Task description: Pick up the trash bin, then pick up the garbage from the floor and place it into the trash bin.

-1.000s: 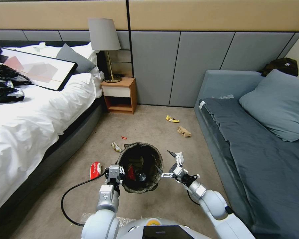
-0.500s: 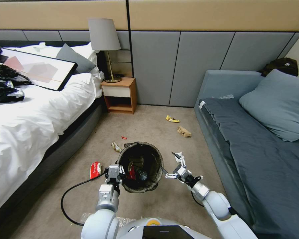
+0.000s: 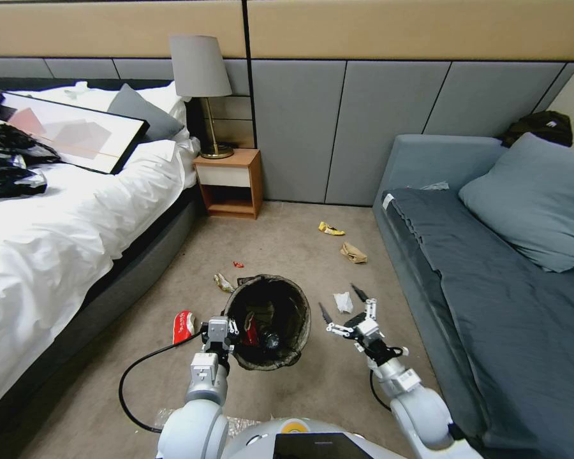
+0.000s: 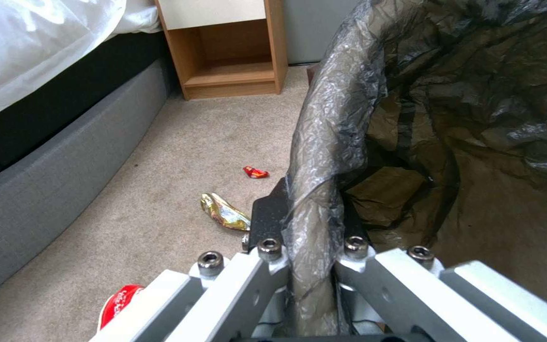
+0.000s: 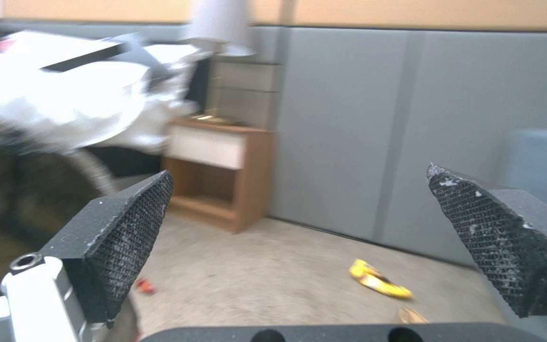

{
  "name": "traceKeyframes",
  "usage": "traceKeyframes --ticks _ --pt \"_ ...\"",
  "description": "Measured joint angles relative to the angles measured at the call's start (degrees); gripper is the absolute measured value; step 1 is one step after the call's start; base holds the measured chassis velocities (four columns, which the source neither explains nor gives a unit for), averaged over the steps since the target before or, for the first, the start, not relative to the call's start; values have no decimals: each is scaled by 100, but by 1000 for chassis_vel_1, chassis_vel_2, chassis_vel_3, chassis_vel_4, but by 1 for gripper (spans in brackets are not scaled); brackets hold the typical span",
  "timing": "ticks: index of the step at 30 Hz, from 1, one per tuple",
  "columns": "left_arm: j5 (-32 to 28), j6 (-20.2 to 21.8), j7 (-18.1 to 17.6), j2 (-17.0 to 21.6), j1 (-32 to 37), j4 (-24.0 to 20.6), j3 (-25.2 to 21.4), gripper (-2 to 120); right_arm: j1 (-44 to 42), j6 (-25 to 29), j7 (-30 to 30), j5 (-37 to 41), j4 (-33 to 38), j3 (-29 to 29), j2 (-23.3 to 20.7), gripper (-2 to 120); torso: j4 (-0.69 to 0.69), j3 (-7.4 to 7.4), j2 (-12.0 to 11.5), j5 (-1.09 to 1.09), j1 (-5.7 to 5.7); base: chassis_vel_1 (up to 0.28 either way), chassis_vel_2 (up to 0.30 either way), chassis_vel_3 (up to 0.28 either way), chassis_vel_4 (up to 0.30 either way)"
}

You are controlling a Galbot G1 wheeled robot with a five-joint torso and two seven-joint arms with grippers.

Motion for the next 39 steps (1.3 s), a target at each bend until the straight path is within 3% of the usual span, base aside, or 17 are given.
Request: traceKeyframes --ticks 13,39 --pt "11 -10 -13 12 3 29 61 0 -335 791 306 -142 -509 139 722 100 0 0 0 1 0 0 0 0 0" --pt "31 -15 -14 -1 0 13 79 0 -197 813 184 -183 -688 136 778 100 0 -1 0 1 0 -14 13 9 -15"
